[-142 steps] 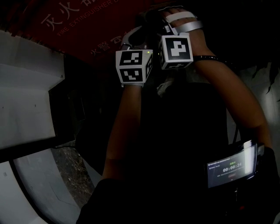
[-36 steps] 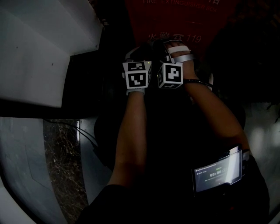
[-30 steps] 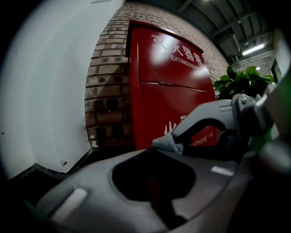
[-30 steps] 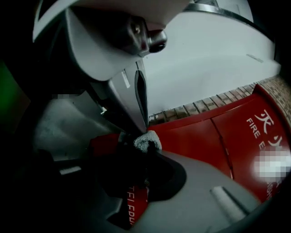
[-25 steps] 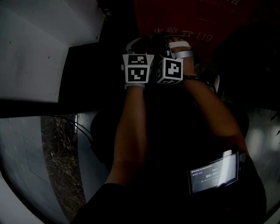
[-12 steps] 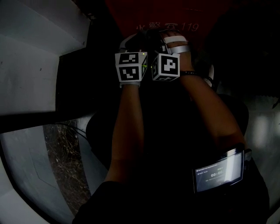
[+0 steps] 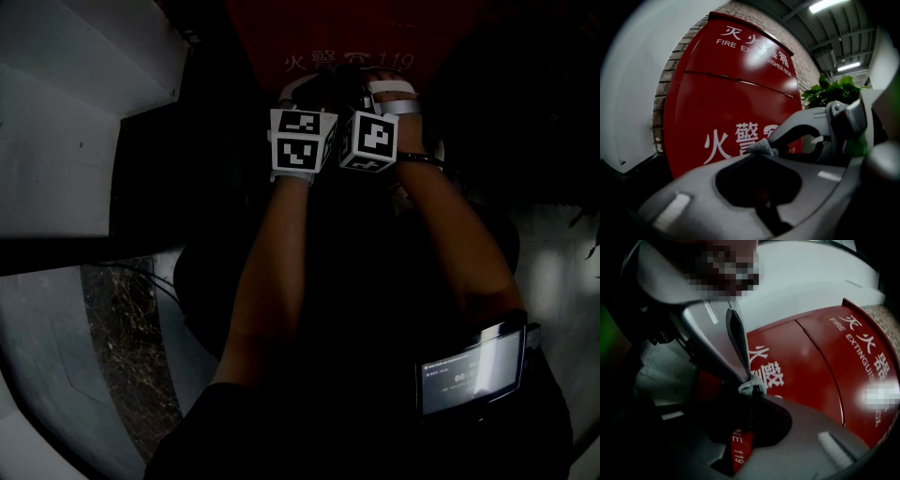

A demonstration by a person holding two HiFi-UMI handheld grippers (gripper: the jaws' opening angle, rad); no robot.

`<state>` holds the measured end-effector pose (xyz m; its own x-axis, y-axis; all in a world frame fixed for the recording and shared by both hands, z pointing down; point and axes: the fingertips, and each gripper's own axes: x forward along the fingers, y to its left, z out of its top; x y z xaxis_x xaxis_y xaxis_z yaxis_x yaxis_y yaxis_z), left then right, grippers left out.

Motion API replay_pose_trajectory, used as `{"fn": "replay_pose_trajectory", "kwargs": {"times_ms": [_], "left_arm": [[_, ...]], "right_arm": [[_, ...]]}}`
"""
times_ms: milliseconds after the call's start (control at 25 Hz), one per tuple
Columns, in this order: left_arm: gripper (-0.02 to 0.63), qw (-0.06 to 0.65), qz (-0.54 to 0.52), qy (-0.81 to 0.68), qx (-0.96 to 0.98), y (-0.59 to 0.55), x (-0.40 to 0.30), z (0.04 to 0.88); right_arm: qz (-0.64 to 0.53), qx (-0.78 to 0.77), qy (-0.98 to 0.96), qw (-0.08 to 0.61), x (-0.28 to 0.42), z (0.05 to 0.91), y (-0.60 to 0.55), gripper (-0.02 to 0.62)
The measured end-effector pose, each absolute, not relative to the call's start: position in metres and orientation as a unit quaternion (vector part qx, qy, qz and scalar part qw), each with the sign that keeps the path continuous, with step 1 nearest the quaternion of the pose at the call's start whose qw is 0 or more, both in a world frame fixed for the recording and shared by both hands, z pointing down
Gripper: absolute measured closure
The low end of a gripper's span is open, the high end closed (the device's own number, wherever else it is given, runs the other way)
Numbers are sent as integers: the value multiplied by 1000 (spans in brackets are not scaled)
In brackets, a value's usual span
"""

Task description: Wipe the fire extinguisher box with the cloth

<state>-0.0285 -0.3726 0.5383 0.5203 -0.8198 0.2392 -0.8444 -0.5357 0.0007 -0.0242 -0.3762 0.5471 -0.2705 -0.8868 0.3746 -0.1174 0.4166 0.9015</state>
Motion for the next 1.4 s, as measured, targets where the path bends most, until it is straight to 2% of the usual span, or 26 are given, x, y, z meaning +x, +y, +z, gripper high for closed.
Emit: {"fn": "replay_pose_trajectory", "kwargs": {"times_ms": [400,560,960,1400], "left_arm": [[606,39,87,-469,878,-381,32,538],[606,19,86,-471,878,-378,53,538],[606,24,82,-462,883,-375,100,543],[606,38,99,-464,879,-367,90,544]], "right_arm": [[-395,336,-668,534,40,547,-374,560],[-383,337,-669,540,61,548,-372,560],[-343,363,-666,553,115,547,-371,560],[-295,402,-659,563,140,552,-373,560]]}}
